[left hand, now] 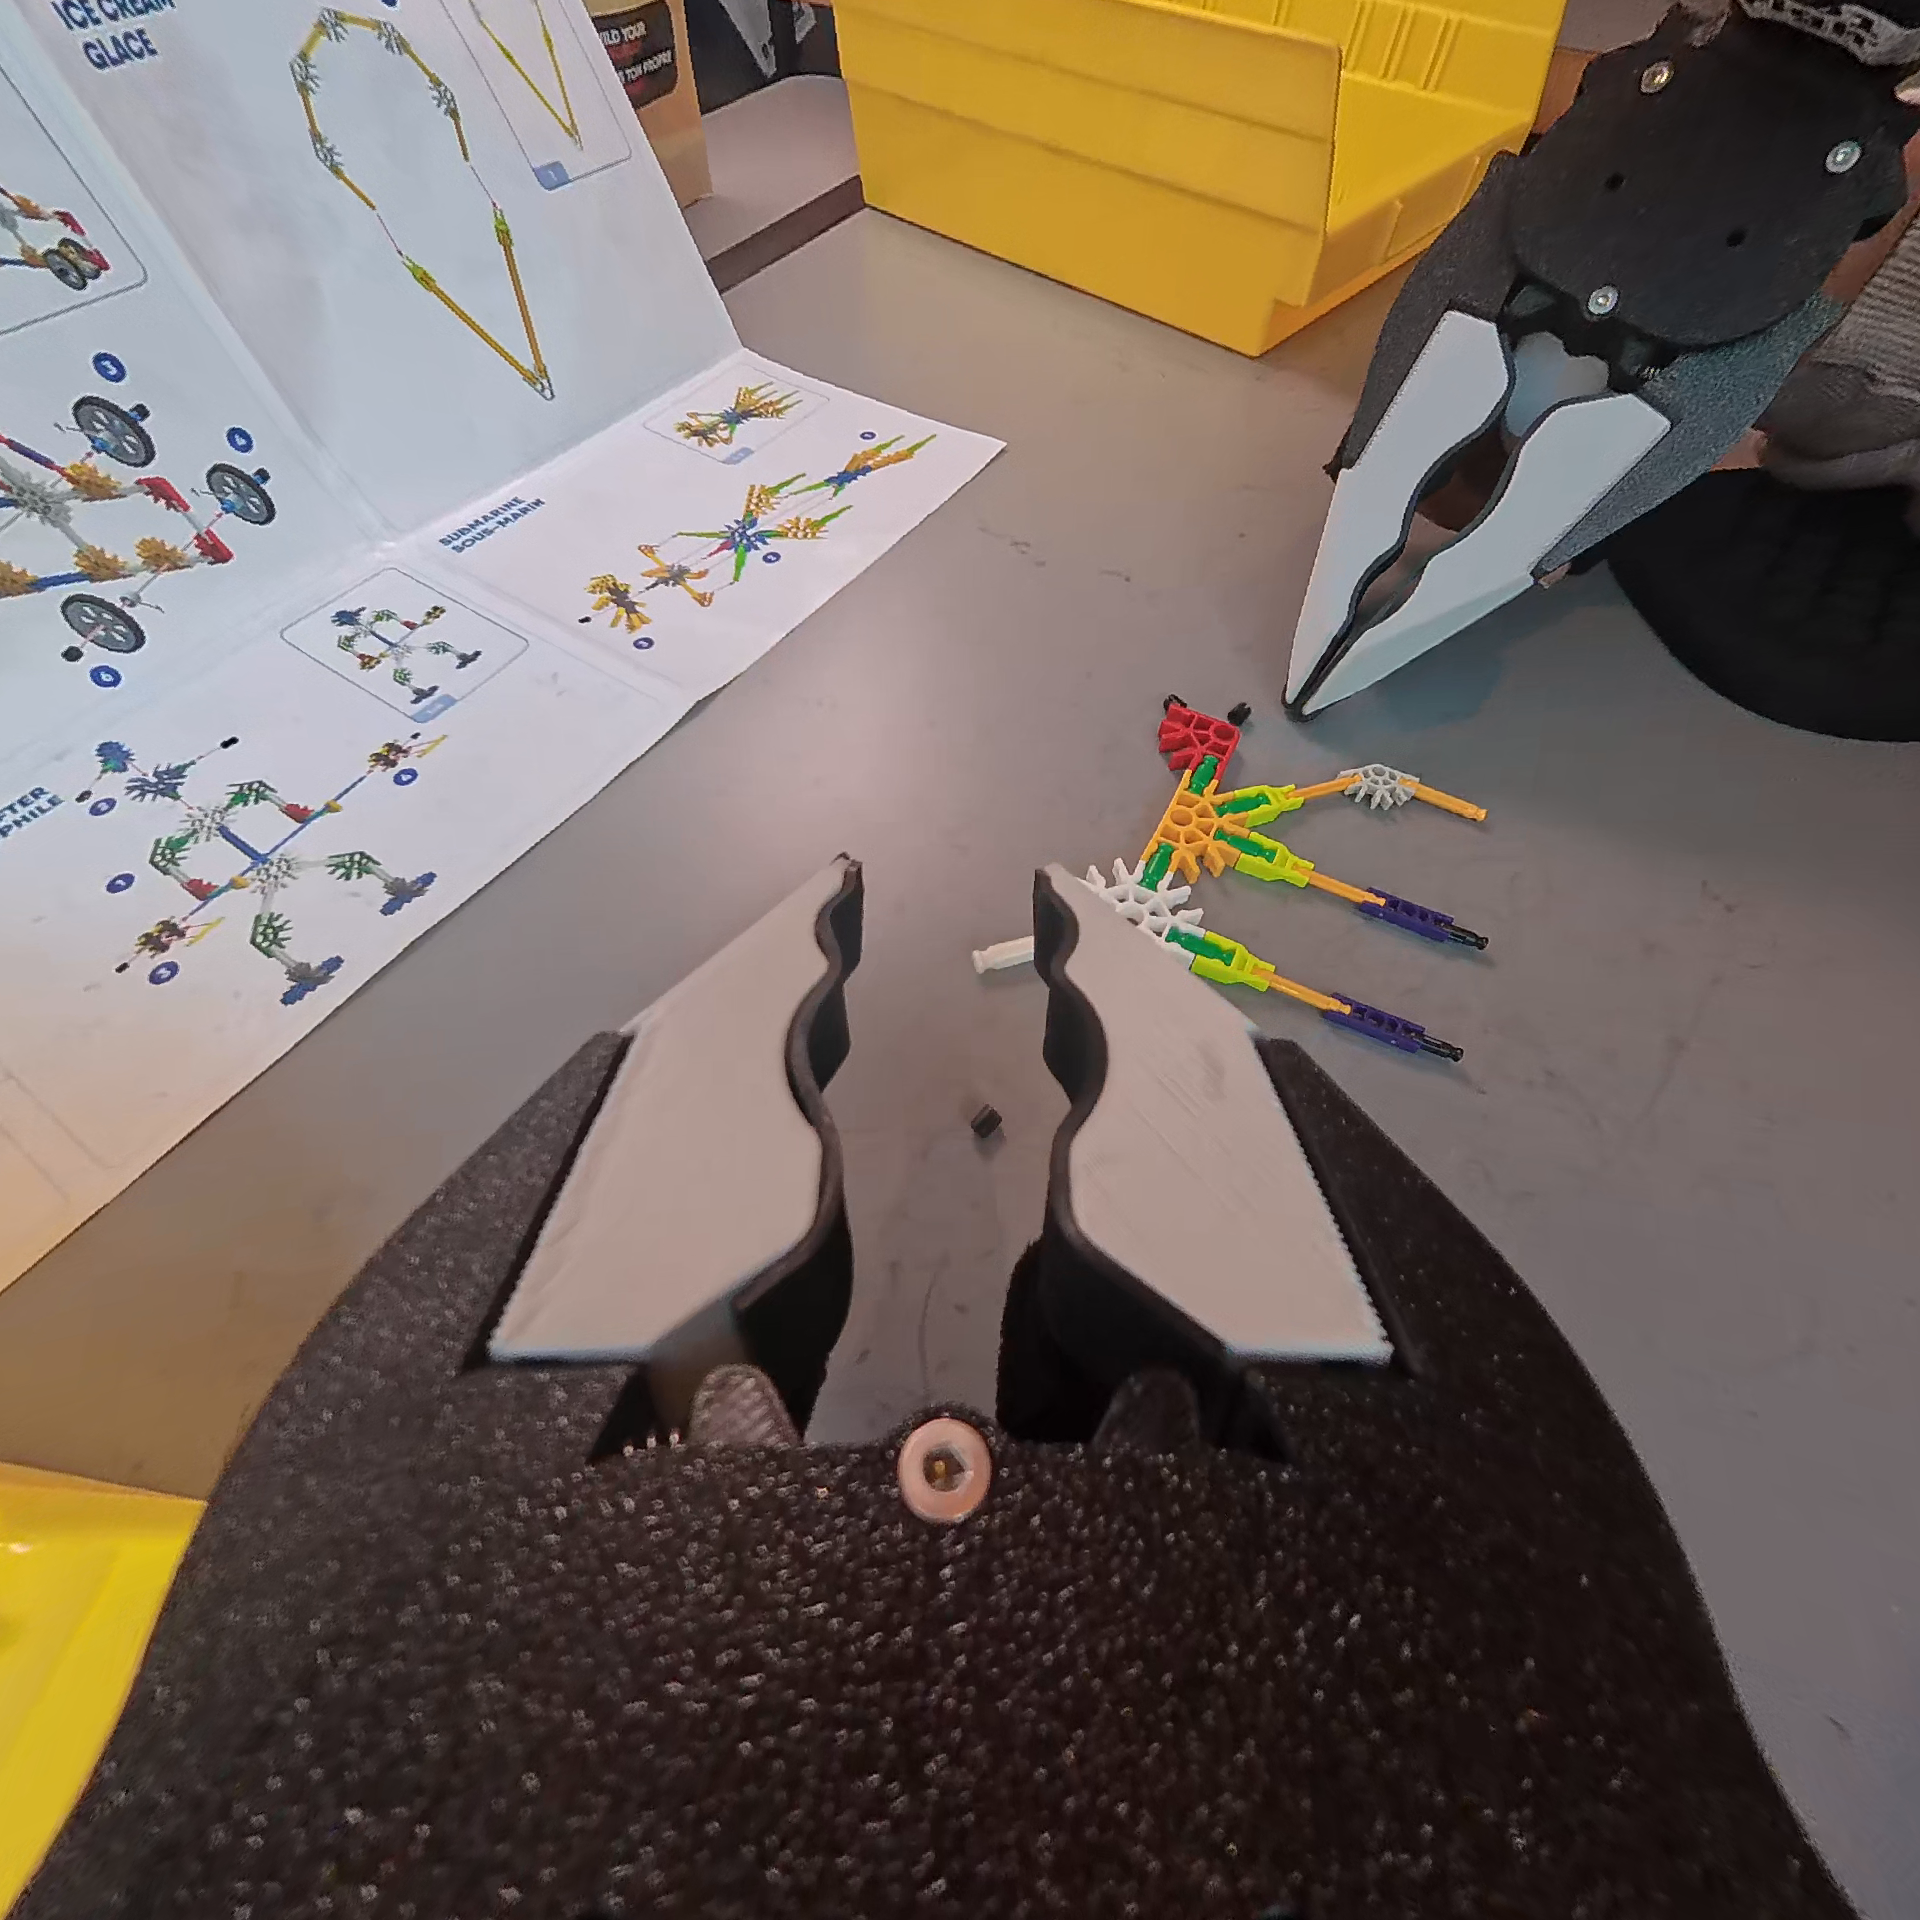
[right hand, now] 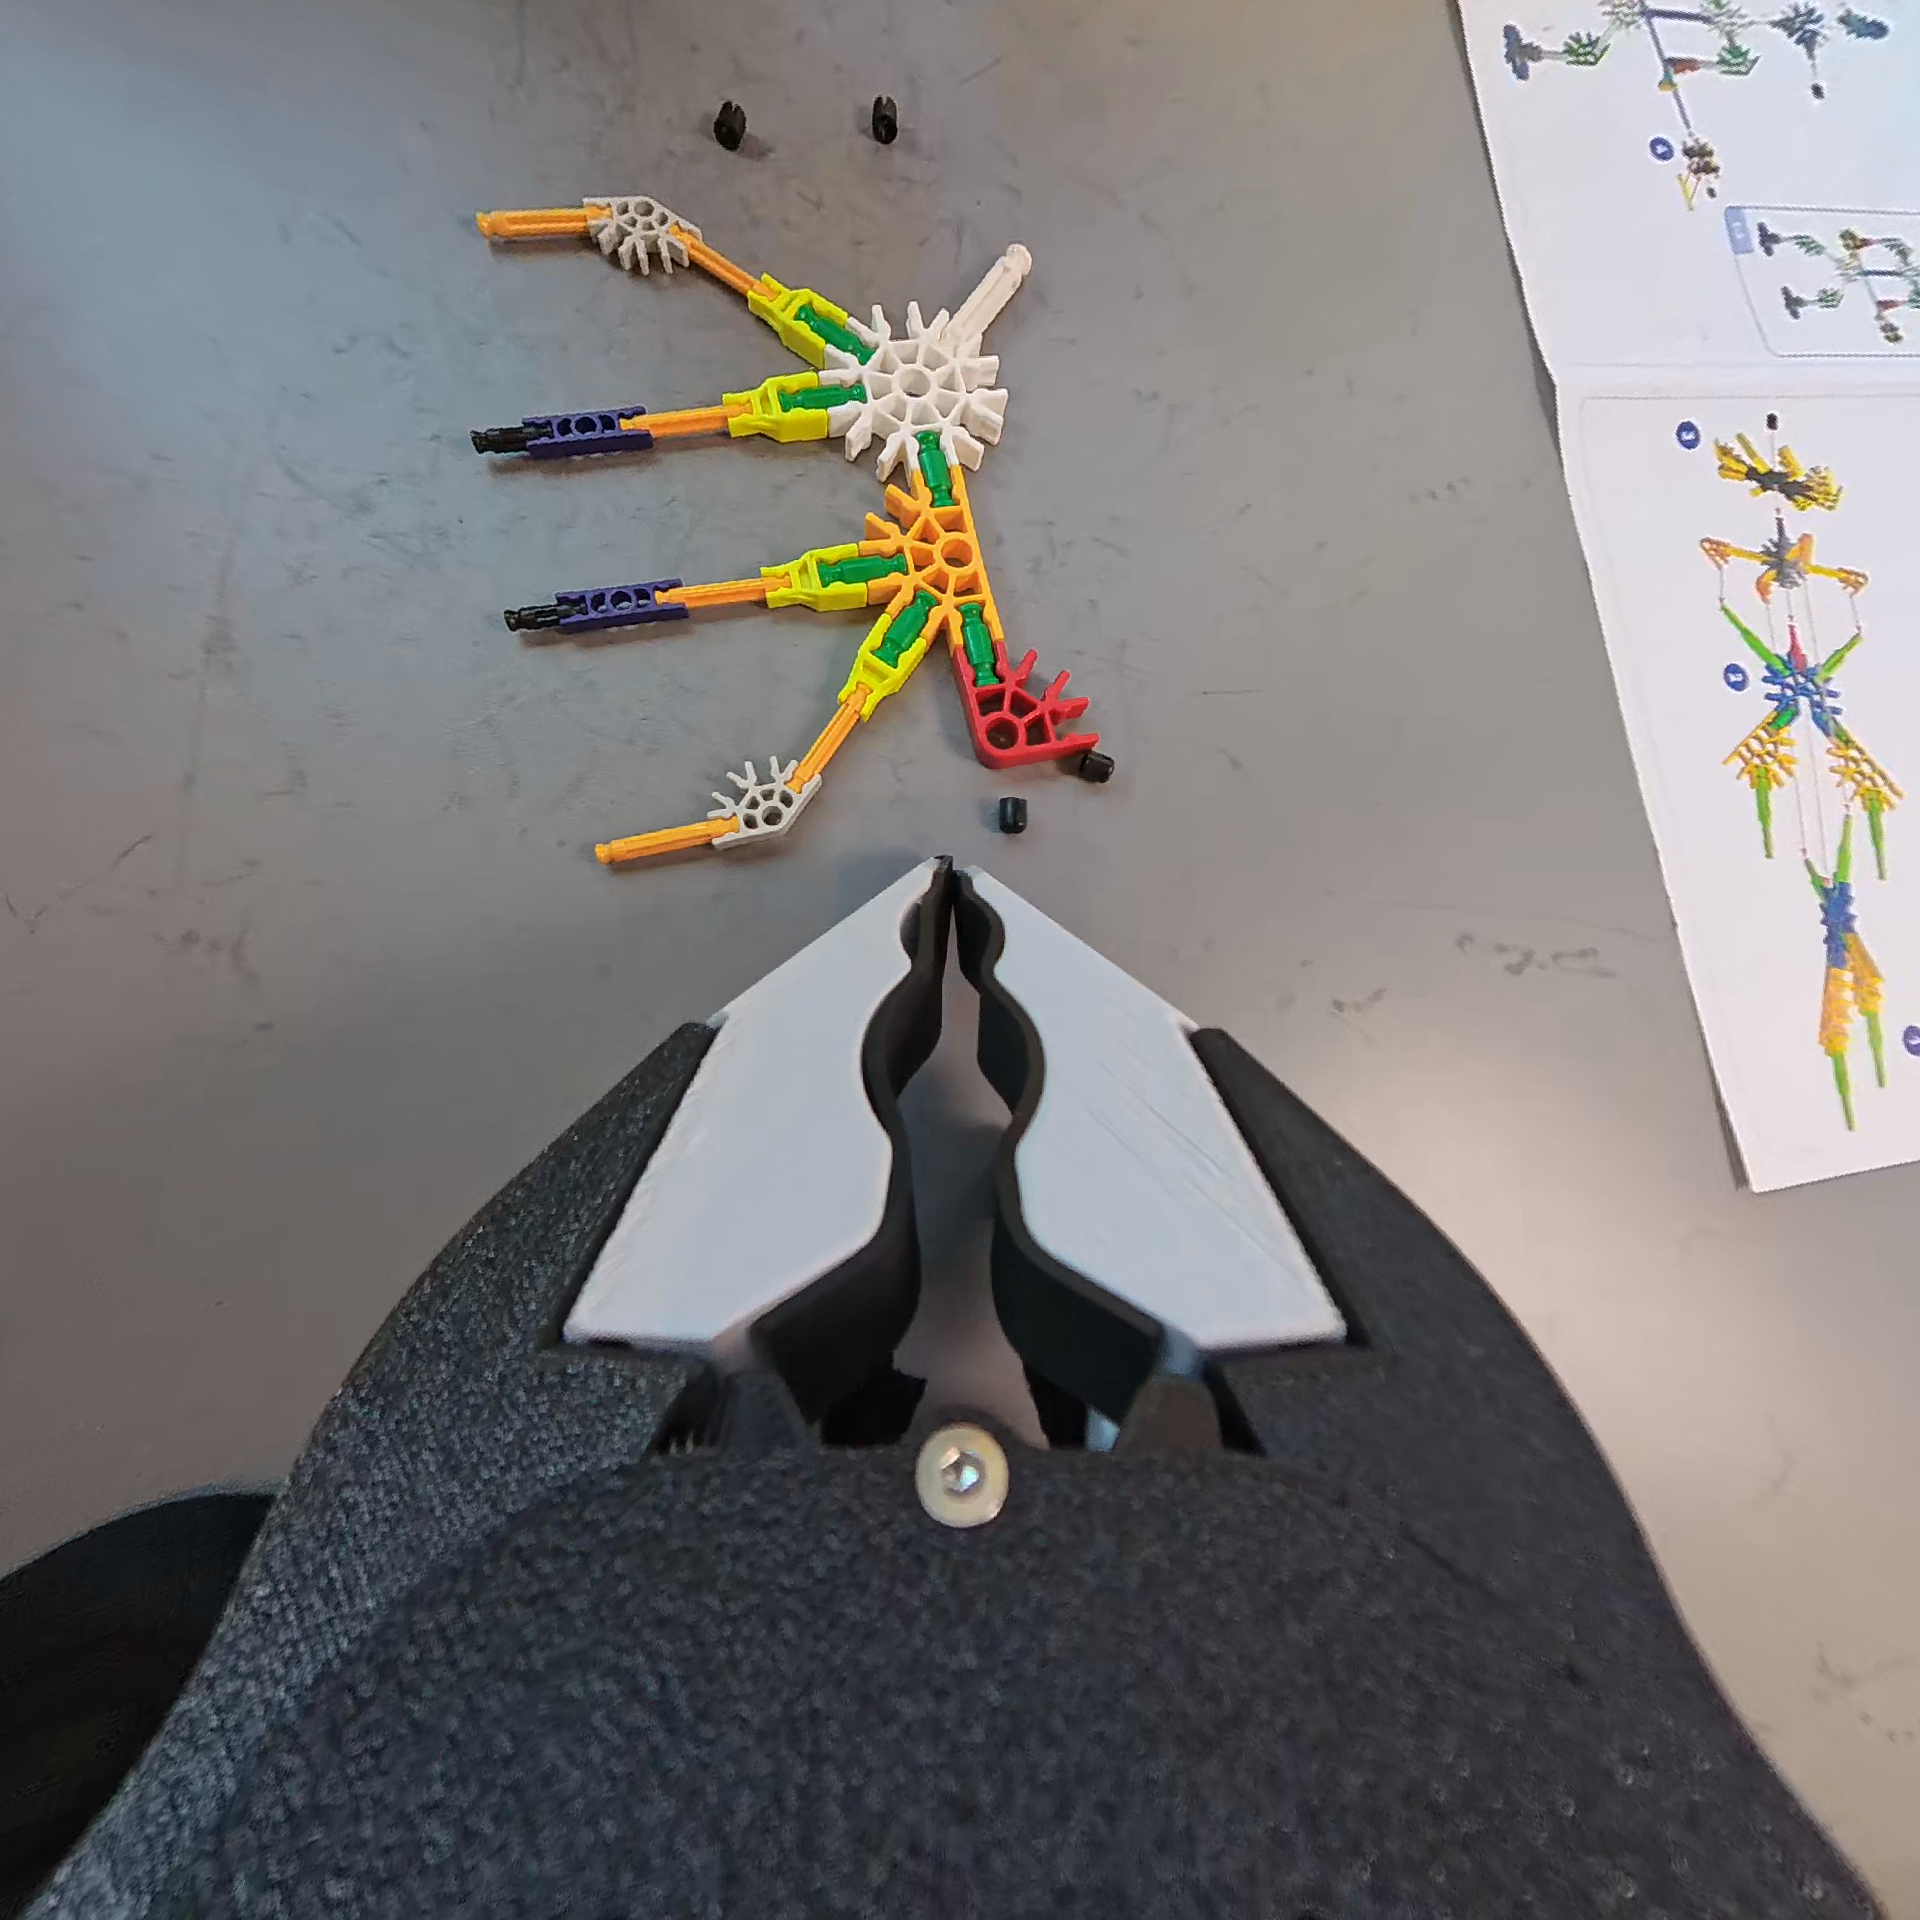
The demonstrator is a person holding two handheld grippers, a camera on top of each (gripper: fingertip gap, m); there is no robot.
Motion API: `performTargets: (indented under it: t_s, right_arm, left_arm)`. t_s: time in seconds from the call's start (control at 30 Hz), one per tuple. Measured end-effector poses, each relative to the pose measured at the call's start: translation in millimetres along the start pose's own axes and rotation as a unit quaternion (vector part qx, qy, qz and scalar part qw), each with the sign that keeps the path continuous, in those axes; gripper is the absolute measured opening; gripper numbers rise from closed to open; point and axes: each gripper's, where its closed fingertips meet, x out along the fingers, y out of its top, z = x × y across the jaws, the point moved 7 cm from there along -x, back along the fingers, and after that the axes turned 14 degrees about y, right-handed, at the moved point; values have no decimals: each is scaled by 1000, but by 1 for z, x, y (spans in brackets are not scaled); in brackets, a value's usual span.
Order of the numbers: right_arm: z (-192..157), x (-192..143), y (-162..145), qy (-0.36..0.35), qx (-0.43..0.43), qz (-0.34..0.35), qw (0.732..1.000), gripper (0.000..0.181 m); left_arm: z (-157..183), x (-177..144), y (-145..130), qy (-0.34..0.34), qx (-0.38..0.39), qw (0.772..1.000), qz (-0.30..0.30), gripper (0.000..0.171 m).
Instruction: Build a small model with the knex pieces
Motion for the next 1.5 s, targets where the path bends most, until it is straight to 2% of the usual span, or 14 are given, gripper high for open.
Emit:
performTargets:
  t_s: [0.17, 0.5, 0.63, 0.8, 0.97, 1.07, 1.17, 1.27, 1.37, 1.5]
  right_arm:
    - [10, 1, 2, -22, 21, 12, 999, 15]
    - [12, 8, 10, -8, 37, 3, 999, 4]
    - [11, 7, 9, -11, 40, 1, 999, 4]
    - [8, -4, -1, 7, 60, 16, 998, 4]
    - [2, -8, -5, 14, 42, -4, 999, 4]
    - [-1, -6, -5, 15, 35, -12, 999, 4]
    - [0, -6, -4, 18, 36, -11, 999, 4]
    - [-1, -6, -5, 19, 38, -13, 999, 4]
    - [-1, -7, -5, 16, 38, -17, 999, 4]
    - [1, -17, -6, -2, 41, -15, 999, 4]
  left_arm:
    - [2, 3, -3, -3, 6, 1000, -6, 32]
    - [7, 9, -7, -15, 8, 1000, -18, 32]
    - [13, 12, -8, -37, -10, 999, -34, 40]
    - [25, 15, -8, -52, 23, 997, -47, 45]
    - [36, 32, -4, -124, -7, 987, -102, 56]
    - [45, 41, -1, -135, 37, 982, -125, 56]
    - [55, 46, -4, -123, 104, 977, -142, 51]
    - [58, 50, -6, -87, 150, 973, -154, 31]
    - [62, 53, -3, -69, 150, 971, -170, 24]
    - [65, 55, 0, -18, 118, 973, -198, 24]
